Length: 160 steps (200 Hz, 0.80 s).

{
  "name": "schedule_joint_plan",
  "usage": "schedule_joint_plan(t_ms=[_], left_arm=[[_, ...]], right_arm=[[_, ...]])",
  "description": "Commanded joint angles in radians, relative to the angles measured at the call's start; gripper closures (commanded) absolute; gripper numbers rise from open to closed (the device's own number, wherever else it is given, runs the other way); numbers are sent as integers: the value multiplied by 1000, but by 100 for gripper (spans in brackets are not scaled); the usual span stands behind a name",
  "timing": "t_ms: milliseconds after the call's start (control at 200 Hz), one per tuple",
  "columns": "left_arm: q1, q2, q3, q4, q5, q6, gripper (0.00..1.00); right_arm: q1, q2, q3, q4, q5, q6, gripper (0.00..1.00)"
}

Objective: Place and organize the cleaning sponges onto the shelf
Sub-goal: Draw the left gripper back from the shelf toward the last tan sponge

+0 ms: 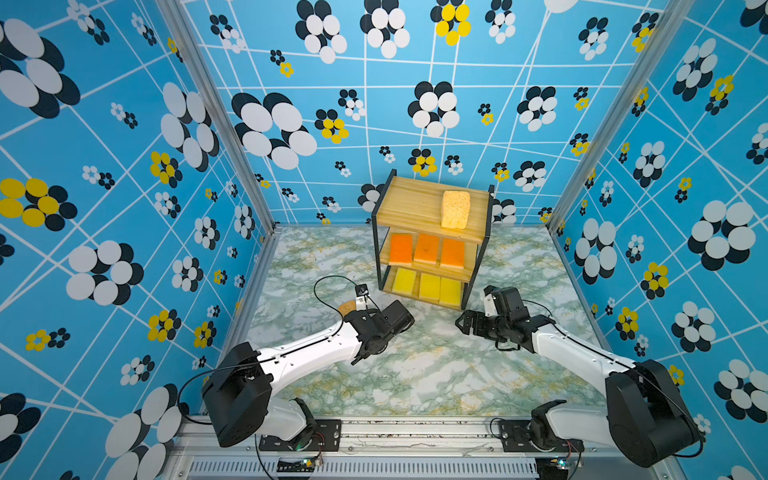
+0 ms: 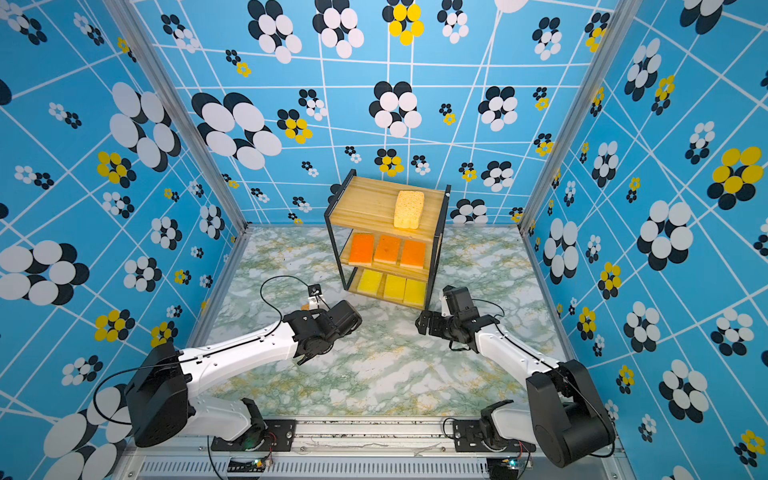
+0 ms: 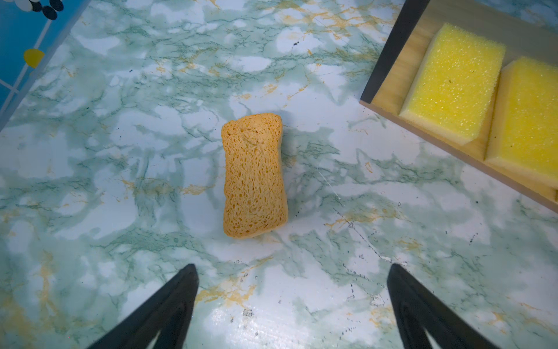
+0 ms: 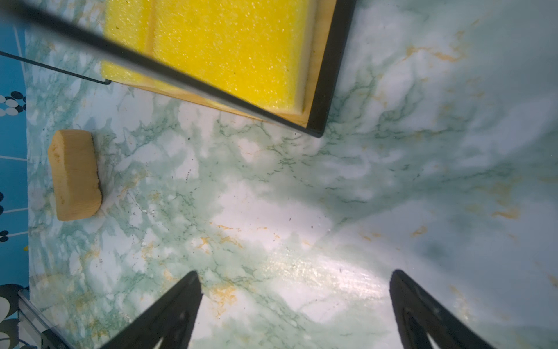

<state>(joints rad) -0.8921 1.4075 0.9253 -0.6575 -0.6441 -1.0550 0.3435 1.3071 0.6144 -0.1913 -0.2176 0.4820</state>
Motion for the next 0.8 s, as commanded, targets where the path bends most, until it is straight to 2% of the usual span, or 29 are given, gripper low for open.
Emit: schedule_joint_plan(t_ms=[0,355,795], left_arm=[[17,-27,-44,54,35,-1,1],[68,-39,-143,133,71,-5,1],[123,77,-157,244,113,30,1]], right_arm=[[-8,10,18,-5,7,-3,1],[-6,9,25,-9,7,1,1],[-6,8,22,-3,6,17,1]])
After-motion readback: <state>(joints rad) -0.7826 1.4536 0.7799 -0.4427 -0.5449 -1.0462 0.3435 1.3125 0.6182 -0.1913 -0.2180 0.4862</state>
